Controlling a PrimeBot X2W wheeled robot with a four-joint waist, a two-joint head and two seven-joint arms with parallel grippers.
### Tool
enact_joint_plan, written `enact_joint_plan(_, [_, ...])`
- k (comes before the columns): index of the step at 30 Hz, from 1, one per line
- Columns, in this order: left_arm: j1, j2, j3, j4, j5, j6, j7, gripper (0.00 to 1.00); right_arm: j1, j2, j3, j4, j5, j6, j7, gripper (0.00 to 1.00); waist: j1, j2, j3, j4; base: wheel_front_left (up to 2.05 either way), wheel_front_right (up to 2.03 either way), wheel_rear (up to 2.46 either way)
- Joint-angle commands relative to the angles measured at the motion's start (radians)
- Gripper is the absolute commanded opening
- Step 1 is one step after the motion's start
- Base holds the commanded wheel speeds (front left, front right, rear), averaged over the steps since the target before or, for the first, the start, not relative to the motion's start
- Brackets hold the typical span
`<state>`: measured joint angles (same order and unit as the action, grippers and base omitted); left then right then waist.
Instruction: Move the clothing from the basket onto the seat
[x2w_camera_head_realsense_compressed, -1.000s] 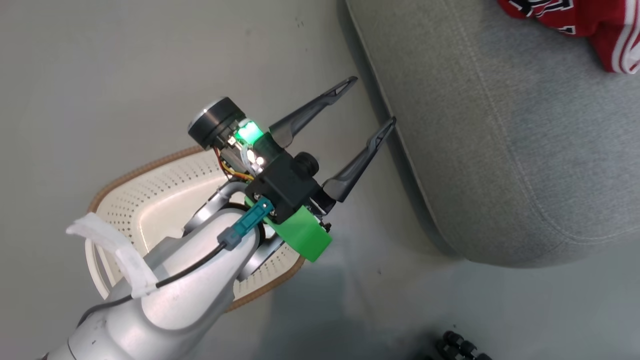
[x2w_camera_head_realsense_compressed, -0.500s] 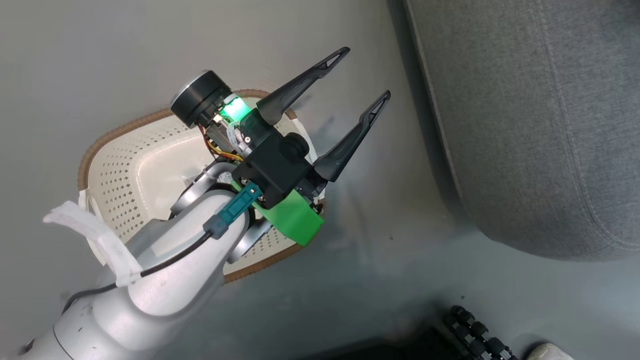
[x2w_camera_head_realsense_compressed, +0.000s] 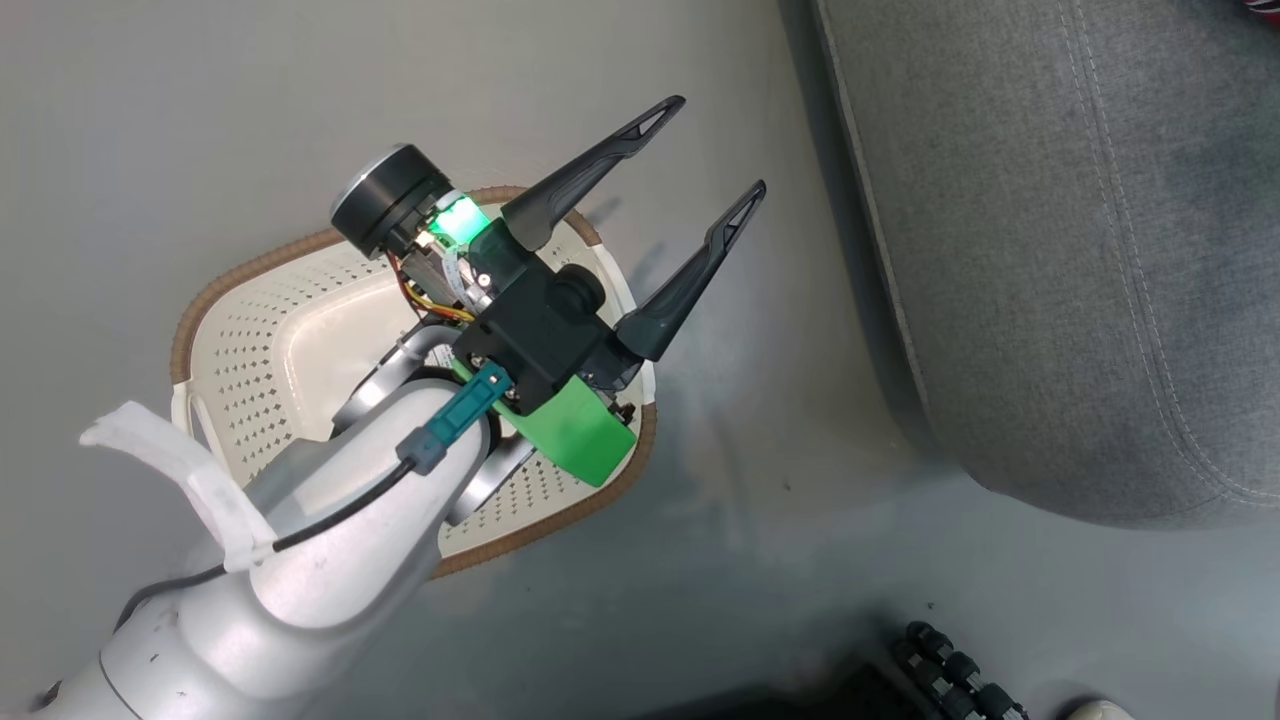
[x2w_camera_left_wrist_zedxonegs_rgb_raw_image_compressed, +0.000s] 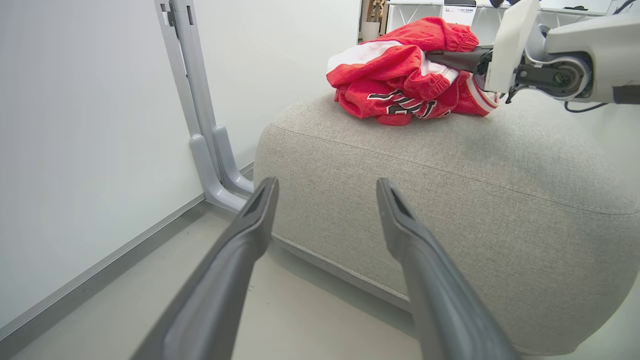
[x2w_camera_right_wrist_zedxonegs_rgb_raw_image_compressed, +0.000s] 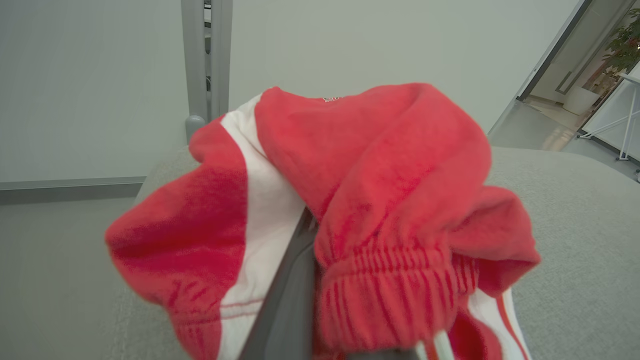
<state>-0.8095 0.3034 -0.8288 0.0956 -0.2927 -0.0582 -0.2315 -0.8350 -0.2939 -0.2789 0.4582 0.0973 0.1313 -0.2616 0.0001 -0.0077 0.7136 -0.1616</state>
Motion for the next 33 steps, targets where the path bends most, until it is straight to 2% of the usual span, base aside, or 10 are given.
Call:
enact_joint_plan(1, [0.007, 0.011, 0.003, 0.001, -0.002, 0.008, -0.007, 1.0, 0.023, 0.009, -0.002, 0.0, 0.004, -0.001, -0.003, 0.0, -0.0001, 0.0077, -0.007, -0.002, 0.0, 0.0, 0.0])
enact_joint_plan(4, [0.017, 0.015, 0.004, 0.005, -0.006, 0.013, -0.008, 1.0, 0.049, 0.028, -0.005, -0.007, 0.001, -0.001, -0.003, 0.0, -0.0001, 0.0077, -0.023, -0.006, 0.0, 0.0, 0.0])
enact_joint_plan(5, [0.022, 0.016, 0.004, 0.007, -0.008, 0.016, -0.008, 1.0, 0.054, 0.034, -0.012, -0.012, 0.002, -0.001, -0.003, 0.3, -0.0001, 0.0077, -0.032, -0.008, 0.0, 0.0, 0.0])
enact_joint_plan(6, [0.025, 0.016, 0.003, 0.01, -0.01, 0.016, -0.01, 1.0, 0.061, 0.039, -0.018, -0.017, 0.001, -0.001, -0.003, 0.55, -0.0001, 0.0077, -0.041, -0.01, 0.0, 0.0, 0.0])
enact_joint_plan(7, [0.029, 0.015, 0.002, 0.012, -0.012, 0.017, -0.011, 1.0, 0.072, 0.045, -0.019, -0.021, -0.003, -0.001, -0.003, 1.0, -0.0001, 0.0077, -0.053, -0.011, 0.0, 0.0, 0.0])
enact_joint_plan(15, [0.092, 0.009, 0.013, 0.043, -0.044, 0.037, -0.027, 1.0, 0.202, 0.058, 0.0, -0.055, -0.009, -0.001, -0.003, 1.0, -0.0001, 0.0077, -0.184, -0.029, 0.0, 0.0, 0.0])
enact_joint_plan(21, [0.171, -0.004, 0.051, 0.067, -0.077, 0.069, -0.034, 1.0, 0.353, 0.072, 0.013, -0.147, 0.002, -0.001, -0.003, 1.0, -0.0001, 0.0077, -0.301, -0.03, 0.0, 0.0, 0.0])
enact_joint_plan(27, [0.243, -0.016, 0.12, 0.062, -0.095, 0.095, -0.034, 1.0, 0.452, 0.097, 0.043, -0.241, 0.01, -0.001, -0.003, 1.0, -0.0001, 0.0077, -0.385, -0.001, 0.0, 0.0, 0.0])
enact_joint_plan(33, [0.337, -0.021, 0.226, 0.054, -0.092, 0.109, -0.034, 1.0, 0.509, 0.132, 0.101, -0.32, 0.003, -0.001, -0.003, 1.0, -0.0001, 0.0077, -0.454, 0.056, 0.0, 0.0, 0.0])
